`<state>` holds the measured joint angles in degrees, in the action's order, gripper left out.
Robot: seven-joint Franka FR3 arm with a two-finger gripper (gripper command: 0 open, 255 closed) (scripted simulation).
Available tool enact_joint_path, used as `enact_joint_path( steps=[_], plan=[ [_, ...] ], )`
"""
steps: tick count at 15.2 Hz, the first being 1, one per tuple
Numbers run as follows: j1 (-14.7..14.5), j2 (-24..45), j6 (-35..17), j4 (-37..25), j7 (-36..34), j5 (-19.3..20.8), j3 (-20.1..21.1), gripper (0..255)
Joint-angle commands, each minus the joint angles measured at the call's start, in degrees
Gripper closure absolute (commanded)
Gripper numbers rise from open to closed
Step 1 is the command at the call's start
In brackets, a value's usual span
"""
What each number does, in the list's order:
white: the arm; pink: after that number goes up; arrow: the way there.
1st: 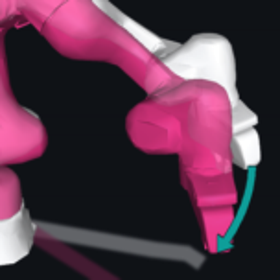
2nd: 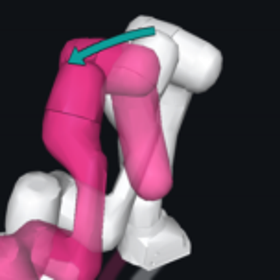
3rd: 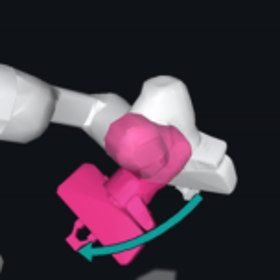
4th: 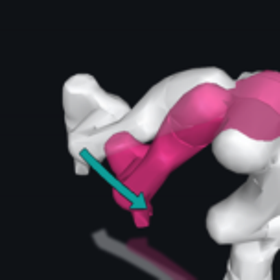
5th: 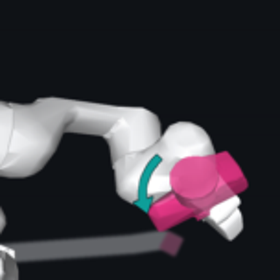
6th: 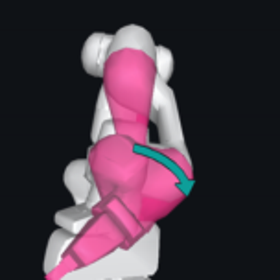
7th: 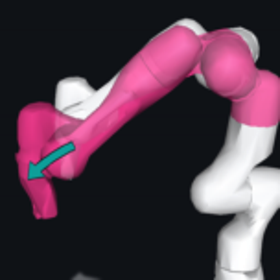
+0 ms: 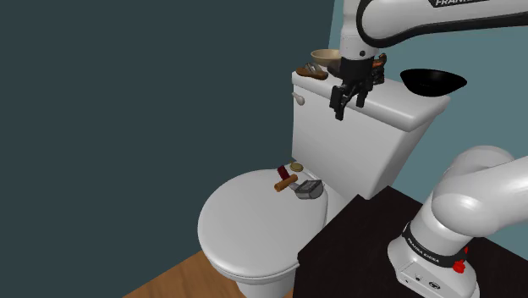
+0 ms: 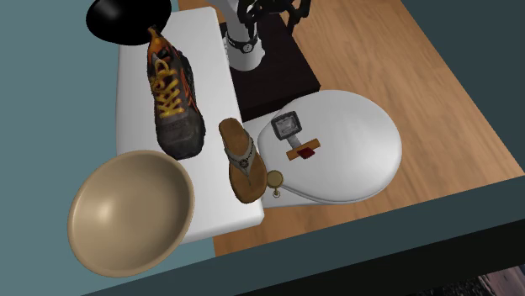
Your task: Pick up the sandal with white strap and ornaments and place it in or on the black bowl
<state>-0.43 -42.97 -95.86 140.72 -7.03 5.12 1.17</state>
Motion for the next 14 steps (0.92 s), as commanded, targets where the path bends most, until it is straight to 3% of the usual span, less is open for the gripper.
enact_joint_path(
  steps=[1,7,14],
  plan=[
    [0.0,0.0,0.0,0.0,0.0,0.0,0.0,0],
    [0.9,11.6,-1.8,-11.0,7.2,1.4,-5.2,0],
    [1.2,25.8,-1.2,-26.9,15.8,0.0,-10.2,0]
  ],
)
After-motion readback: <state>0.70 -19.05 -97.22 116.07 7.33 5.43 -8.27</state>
